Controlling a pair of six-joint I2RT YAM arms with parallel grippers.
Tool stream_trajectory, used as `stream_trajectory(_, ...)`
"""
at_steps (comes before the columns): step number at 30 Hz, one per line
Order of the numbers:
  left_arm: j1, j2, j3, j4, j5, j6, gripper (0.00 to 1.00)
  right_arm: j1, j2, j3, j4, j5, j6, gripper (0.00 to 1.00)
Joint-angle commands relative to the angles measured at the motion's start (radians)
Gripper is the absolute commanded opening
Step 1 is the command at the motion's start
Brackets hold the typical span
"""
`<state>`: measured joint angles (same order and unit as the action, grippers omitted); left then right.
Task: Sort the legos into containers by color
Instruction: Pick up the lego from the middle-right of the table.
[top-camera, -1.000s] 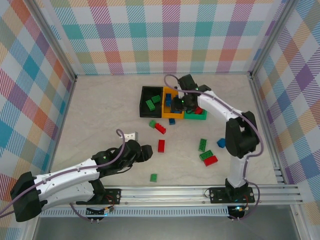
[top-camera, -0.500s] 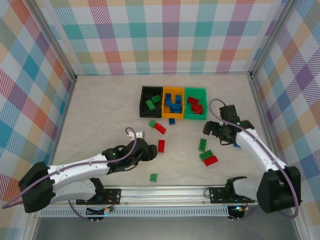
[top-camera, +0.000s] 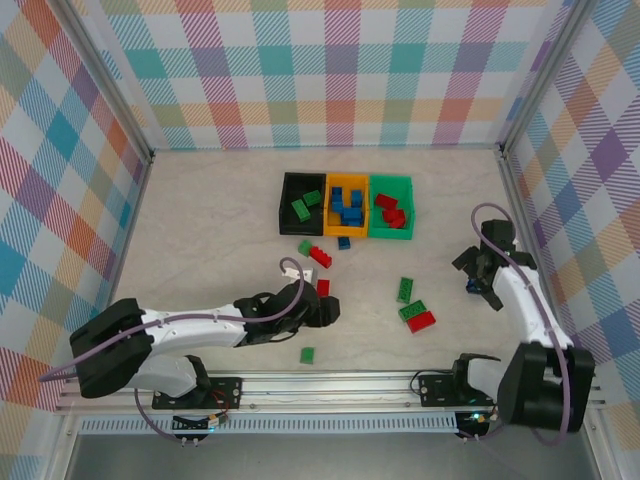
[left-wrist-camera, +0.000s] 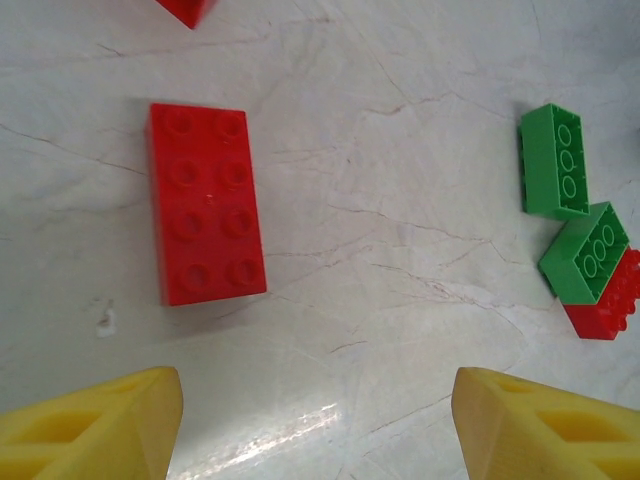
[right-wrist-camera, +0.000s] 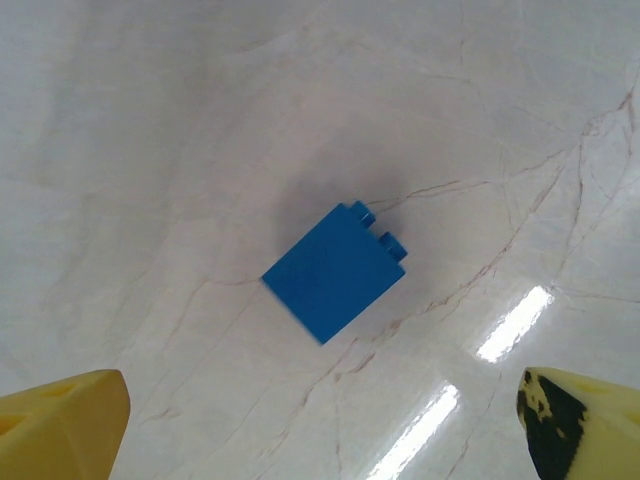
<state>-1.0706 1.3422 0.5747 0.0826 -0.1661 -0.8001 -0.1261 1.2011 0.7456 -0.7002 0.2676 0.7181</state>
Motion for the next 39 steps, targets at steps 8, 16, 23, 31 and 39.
stream_trajectory(8, -0.026, 0.11, 0.065, 0.097, 0.064, 0.003, 0.71, -0.019, 0.338, 0.077, 0.064, -0.144, -0.102, 0.97)
stream_trajectory(16, -0.026, 0.124, 0.079, 0.09, 0.062, 0.01, 0.71, -0.056, 0.355, 0.124, 0.057, -0.055, -0.137, 0.89)
stream_trajectory(23, -0.026, 0.124, 0.105, 0.053, 0.049, 0.037, 0.71, -0.099, 0.39, 0.139, 0.09, -0.11, -0.123, 0.71)
stream_trajectory(31, -0.026, 0.08, 0.081, 0.023, 0.03, 0.04, 0.71, -0.099, 0.387, 0.124, 0.148, -0.228, -0.163, 0.25)
stream_trajectory(39, -0.026, 0.028, 0.076, -0.038, -0.013, 0.048, 0.71, -0.093, 0.423, 0.161, 0.133, -0.49, -0.216, 0.1)
